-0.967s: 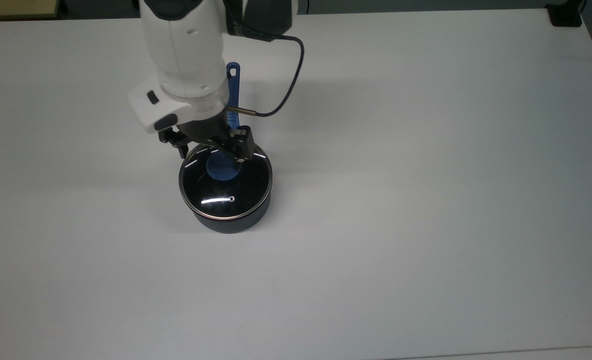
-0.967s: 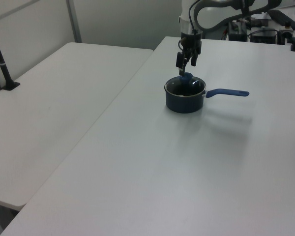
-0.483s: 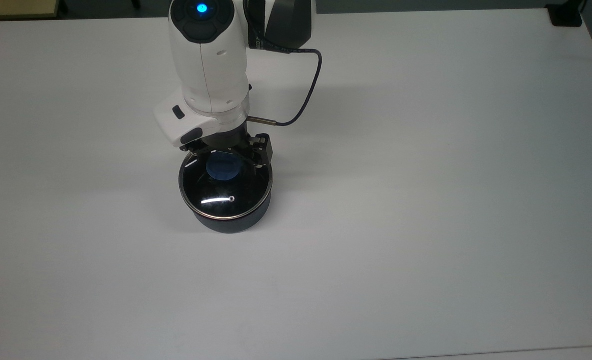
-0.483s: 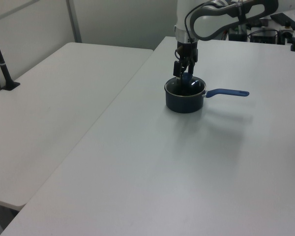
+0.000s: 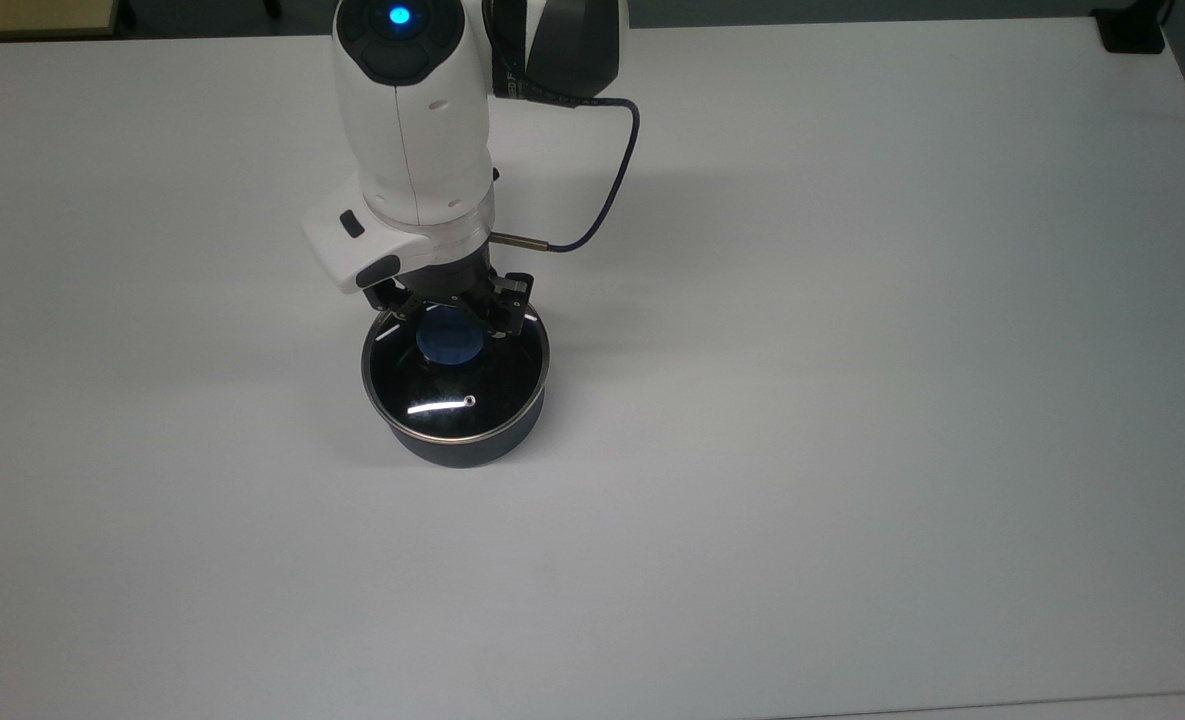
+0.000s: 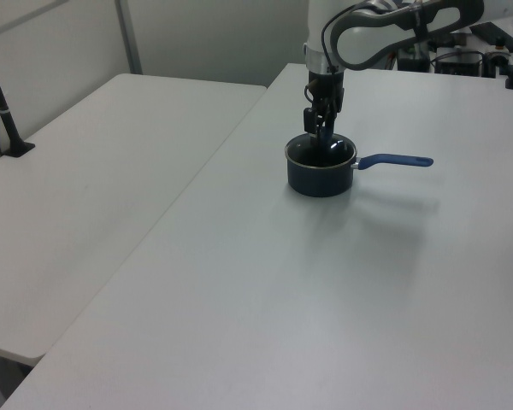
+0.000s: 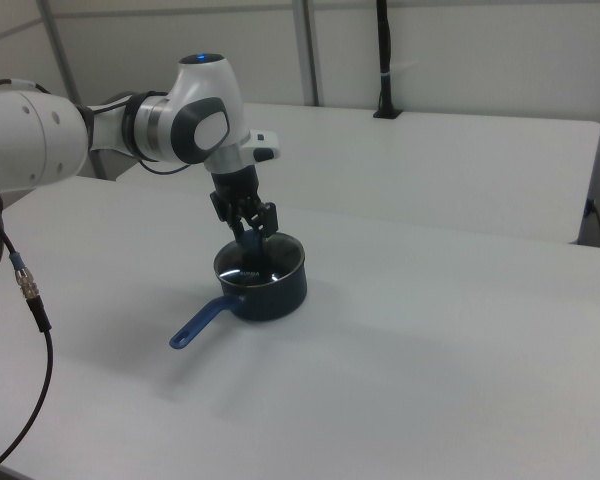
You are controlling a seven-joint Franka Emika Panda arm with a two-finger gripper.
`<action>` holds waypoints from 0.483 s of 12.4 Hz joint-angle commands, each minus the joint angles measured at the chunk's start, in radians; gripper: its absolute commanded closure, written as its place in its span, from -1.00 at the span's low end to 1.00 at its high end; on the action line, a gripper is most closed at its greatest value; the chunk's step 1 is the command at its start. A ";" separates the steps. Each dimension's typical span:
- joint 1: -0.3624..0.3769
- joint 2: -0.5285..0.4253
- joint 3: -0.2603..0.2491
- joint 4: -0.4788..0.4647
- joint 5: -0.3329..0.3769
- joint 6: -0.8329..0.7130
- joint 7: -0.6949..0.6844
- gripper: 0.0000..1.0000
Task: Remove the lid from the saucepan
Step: 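Close the gripper on the blue knob of the glass lid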
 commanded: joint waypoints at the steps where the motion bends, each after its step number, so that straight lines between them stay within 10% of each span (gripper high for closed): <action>1: 0.003 0.004 -0.002 0.006 -0.004 0.020 -0.031 0.01; 6: 0.003 -0.047 -0.012 0.009 0.002 0.001 -0.043 0.16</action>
